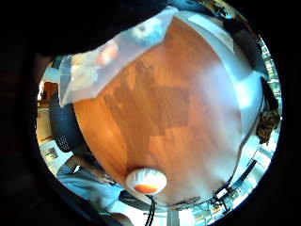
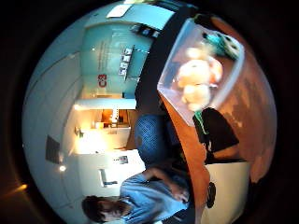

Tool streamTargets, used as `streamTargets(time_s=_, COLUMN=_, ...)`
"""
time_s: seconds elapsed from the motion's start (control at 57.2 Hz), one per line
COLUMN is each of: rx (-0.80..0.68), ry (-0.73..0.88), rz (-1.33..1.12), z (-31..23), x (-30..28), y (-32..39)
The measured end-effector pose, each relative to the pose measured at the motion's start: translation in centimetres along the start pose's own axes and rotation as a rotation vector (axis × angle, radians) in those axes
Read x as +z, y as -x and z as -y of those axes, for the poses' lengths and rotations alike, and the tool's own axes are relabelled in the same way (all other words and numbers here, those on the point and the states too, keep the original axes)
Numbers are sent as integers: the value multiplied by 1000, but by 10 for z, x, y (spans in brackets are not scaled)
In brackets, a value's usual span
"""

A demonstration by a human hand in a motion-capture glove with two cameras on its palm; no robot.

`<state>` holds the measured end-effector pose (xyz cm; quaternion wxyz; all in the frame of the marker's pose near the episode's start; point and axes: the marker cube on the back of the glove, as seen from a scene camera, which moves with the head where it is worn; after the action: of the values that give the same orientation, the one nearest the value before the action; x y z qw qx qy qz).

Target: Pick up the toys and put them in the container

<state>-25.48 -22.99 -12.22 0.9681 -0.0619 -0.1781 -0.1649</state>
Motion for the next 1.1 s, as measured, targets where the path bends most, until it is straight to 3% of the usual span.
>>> streamTargets(time_s=0.105, rx=149, ry=23, rz=-26, z=-29, x=-3, y=-29)
streamTargets(time_s=0.262, rx=290, ry=317, rz=-298, z=-116, x=10, y=-76)
streamTargets(time_s=0.42, rx=280, ry=377, rz=-323, z=-171, x=28, y=-84)
streamTargets(time_s=0.7, rx=276, ry=505, rz=-381, z=-211, x=83, y=-93)
streamTargets(time_s=0.822, rx=217, ry=408, rz=-383, z=-208, x=95, y=-98)
streamTargets(time_s=1.102, rx=143, ry=-113, rz=-358, z=-179, x=70, y=-96)
